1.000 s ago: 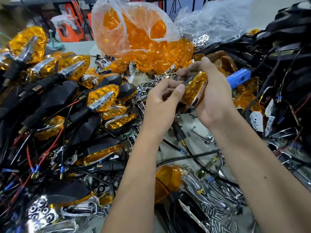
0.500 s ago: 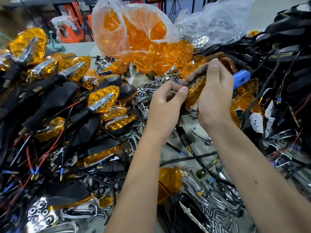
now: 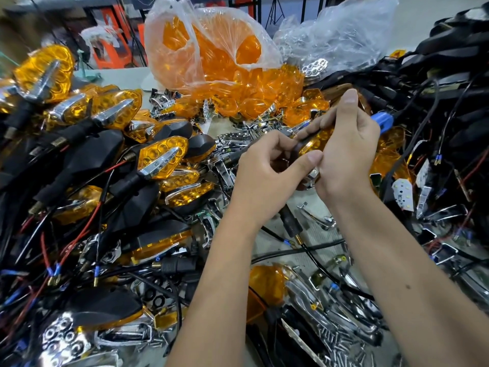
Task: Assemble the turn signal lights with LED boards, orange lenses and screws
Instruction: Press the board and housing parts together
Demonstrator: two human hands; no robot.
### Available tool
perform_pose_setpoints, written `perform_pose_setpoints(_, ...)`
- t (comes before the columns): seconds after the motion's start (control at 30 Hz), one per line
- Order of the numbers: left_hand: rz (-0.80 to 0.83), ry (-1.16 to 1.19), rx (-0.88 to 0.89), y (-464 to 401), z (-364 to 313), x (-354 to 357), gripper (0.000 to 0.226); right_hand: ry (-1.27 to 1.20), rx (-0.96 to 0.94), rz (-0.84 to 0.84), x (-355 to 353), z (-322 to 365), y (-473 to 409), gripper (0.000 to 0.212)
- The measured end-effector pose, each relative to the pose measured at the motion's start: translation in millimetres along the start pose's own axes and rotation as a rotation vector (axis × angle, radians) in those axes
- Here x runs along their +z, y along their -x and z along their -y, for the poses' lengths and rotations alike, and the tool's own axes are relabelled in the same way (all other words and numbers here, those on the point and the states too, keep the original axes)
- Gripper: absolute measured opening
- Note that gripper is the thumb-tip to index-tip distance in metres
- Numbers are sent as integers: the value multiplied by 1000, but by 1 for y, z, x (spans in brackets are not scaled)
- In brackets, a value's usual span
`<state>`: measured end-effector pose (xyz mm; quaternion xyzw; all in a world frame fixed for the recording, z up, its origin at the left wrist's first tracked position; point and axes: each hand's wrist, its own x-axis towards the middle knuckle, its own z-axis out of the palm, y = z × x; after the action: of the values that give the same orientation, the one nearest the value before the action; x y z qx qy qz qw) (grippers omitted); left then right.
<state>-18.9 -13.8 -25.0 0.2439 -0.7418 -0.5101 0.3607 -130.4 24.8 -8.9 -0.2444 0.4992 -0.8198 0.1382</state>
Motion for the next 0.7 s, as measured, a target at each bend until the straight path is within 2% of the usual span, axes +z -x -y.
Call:
perform_pose_setpoints(0.17, -80, 18, 49, 1, -1, 3, 28, -31, 25, -22, 0, 1, 0, 42)
perform_pose_setpoints(0.27, -90, 28, 64, 2, -3, 4, 23, 59, 54, -65, 0, -2, -1, 52)
perform_pose_setpoints(0.33, -72, 37, 59, 2, -3, 2, 23, 31, 104, -89, 1, -1, 0, 59)
perform_pose_setpoints(0.4, -16, 56, 46, 2, -3, -1, 28, 27, 174, -151, 0, 1, 0, 60)
perform_pose_setpoints(0.47, 62, 84, 42, 1, -2, -5, 39, 31, 310, -215, -3, 2, -2, 45)
perform_pose_setpoints(0.53, 110, 72, 56, 0, -1, -8, 53, -7, 453, -242, -6, 4, -5, 48)
perform_pose_setpoints(0.7, 26, 60, 47, -2, 6, -4, 62, -45, 539, -234, -6, 6, -6, 52)
